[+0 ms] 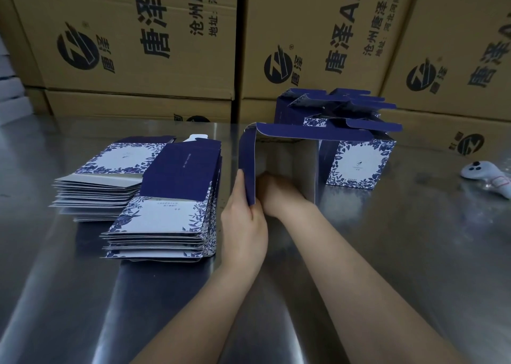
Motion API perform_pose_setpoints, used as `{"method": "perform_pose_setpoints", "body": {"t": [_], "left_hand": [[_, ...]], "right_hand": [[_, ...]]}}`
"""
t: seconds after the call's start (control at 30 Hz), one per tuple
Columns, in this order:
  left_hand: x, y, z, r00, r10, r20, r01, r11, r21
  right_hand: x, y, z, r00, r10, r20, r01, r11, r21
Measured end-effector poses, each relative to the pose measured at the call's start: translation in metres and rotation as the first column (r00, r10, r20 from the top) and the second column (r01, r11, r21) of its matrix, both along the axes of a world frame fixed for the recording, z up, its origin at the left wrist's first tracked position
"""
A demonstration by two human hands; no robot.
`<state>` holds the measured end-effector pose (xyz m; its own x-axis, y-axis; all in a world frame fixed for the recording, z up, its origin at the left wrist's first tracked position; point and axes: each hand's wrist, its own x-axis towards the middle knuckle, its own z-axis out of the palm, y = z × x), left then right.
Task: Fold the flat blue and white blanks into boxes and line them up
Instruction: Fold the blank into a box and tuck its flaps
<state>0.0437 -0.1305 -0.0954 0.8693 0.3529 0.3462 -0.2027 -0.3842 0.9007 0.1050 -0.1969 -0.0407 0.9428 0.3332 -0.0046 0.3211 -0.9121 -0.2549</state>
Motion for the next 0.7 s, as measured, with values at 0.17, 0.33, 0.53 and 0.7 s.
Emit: {"method": "perform_pose_setpoints", "body": {"t": [0.17, 0.33, 0.53, 0.7], "left_hand": [[0.000, 0.000, 0.001, 1.000, 0.004, 0.008, -0.004, 1.000, 0.002], [-0.001, 0.000, 0.001, 1.000, 0.008, 0.002, -0.008, 1.000, 0.004], [-0.002, -0.003, 0.000, 1.000, -0.010, 0.010, 0.010, 1.000, 0.003], [-0.002, -0.003, 0.000, 1.000, 0.001, 0.023, -0.001, 1.000, -0.004]], "right_hand": [[0.003, 0.000, 0.002, 0.999, -0.009, -0.031, 0.009, 1.000, 0.014], [0.008, -0.005, -0.002, 0.966, -0.239, 0.095, 0.216, 0.955, 0.204], [0.006, -0.007, -0.002, 0.986, -0.162, 0.035, 0.162, 0.987, -0.007], [0.019, -0.005, -0.002, 0.992, -0.129, -0.001, 0.129, 0.991, -0.045]]}}
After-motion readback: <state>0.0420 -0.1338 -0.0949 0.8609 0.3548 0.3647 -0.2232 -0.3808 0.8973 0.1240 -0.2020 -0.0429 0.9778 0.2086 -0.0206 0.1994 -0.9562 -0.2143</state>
